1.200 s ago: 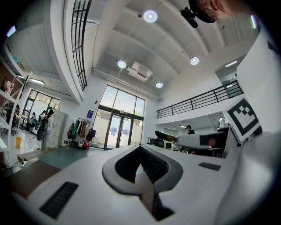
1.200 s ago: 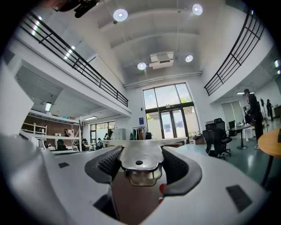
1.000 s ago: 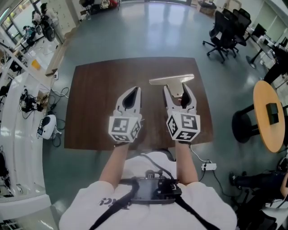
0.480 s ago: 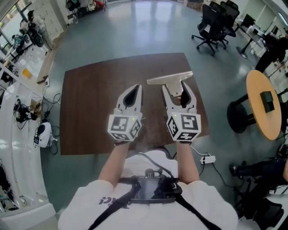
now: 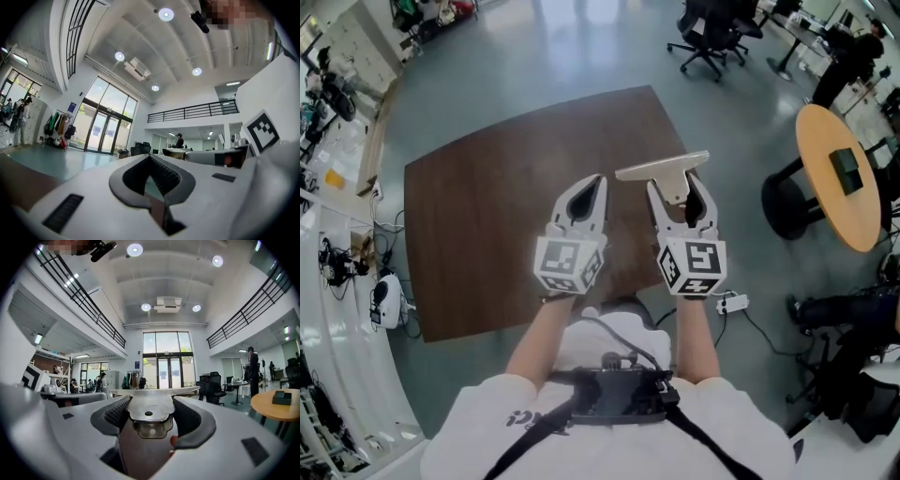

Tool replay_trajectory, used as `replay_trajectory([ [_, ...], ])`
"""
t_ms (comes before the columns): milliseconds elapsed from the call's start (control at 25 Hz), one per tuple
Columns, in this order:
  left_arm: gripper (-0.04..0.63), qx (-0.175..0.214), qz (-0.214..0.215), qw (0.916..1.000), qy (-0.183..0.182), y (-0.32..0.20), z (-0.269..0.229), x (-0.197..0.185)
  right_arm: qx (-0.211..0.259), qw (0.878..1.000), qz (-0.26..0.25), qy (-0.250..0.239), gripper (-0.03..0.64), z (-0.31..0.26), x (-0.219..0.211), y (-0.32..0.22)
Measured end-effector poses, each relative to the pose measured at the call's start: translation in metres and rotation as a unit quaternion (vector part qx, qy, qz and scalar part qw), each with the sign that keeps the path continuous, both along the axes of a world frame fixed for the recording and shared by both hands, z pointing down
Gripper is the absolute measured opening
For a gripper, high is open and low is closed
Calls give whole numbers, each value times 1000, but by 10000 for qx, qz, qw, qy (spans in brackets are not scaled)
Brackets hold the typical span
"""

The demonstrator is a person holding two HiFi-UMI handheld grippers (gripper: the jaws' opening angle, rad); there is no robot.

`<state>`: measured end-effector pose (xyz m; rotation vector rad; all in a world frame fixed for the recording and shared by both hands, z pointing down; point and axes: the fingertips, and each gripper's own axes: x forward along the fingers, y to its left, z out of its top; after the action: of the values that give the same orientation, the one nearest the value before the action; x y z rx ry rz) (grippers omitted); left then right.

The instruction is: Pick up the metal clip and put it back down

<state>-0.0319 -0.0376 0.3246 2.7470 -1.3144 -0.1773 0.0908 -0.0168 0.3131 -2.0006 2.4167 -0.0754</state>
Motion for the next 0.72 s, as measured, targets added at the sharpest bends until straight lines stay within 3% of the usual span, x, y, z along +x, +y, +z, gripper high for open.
replay_trajectory([
  [360,9,-201,488,9986,-83,-25,33,69,-458,9980,427,56,299,53,73,-17],
  [720,9,-591,660,9959,-204,-65,78,102,-1026,9929,589,125,298,112,111,-61],
])
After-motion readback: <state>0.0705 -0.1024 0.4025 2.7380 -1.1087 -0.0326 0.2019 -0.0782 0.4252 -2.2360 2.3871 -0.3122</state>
